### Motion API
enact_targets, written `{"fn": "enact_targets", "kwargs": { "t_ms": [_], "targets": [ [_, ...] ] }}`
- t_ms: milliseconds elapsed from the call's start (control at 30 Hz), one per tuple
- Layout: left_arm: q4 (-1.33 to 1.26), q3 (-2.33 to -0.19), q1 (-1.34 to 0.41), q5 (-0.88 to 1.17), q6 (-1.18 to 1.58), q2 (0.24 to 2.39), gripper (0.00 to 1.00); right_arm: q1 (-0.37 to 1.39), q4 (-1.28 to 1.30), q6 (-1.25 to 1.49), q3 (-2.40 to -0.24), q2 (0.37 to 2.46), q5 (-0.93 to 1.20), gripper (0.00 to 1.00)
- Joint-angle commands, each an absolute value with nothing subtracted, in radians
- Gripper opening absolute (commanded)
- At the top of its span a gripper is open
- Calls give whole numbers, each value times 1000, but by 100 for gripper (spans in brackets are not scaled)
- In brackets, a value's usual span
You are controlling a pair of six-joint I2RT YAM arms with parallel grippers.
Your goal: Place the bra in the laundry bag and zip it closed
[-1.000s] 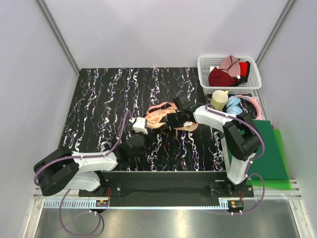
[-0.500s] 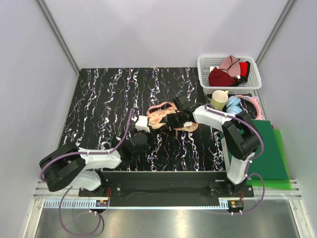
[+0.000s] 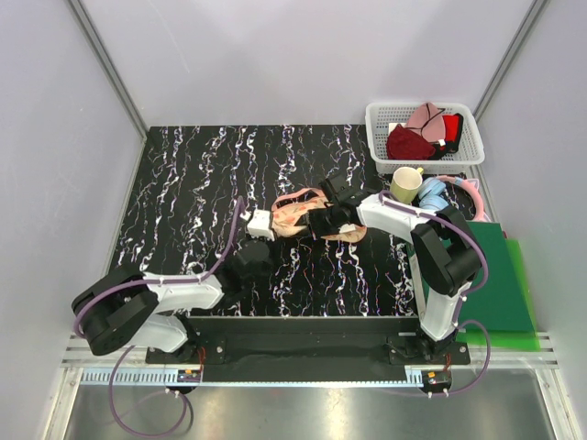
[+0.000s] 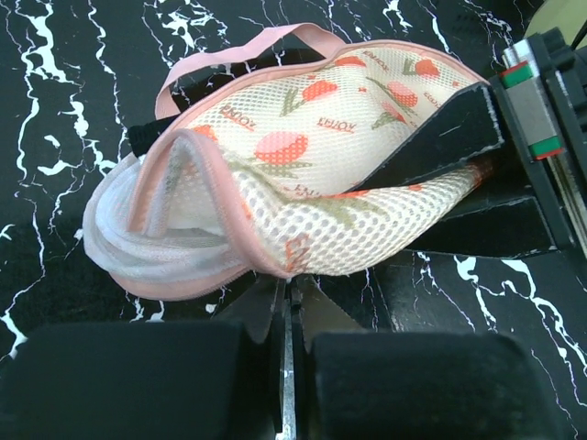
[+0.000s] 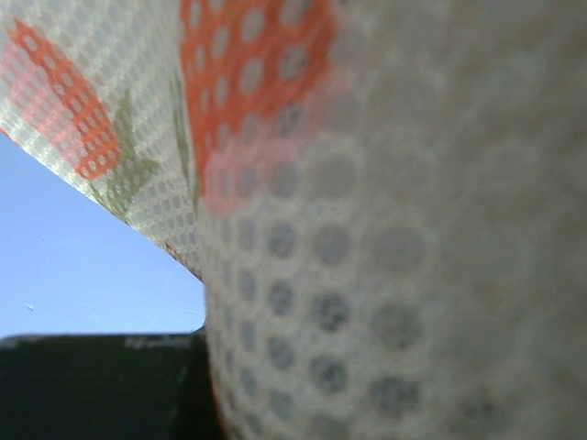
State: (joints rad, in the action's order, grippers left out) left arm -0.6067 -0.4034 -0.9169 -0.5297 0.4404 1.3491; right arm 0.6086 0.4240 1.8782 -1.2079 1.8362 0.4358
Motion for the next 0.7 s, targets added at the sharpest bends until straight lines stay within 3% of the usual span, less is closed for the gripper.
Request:
{"fn": "enact_targets", "kwargs": {
  "t_ms": [0, 200, 433, 667],
  "targets": [
    [-625, -358, -862, -470, 462, 1281, 0, 604, 457, 1833, -1247, 1836, 405, 0],
    [-487, -307, -859, -231, 511, 1252, 0, 580, 488, 1677, -1255, 1858, 309, 0],
    [-267, -333, -861, -89, 571, 1265, 0, 565, 499, 1409, -1246, 1896, 230, 0],
    [-253, -371, -861, 69, 604, 1357, 0, 543, 502, 1076, -1236, 1933, 181, 0]
  ]
}}
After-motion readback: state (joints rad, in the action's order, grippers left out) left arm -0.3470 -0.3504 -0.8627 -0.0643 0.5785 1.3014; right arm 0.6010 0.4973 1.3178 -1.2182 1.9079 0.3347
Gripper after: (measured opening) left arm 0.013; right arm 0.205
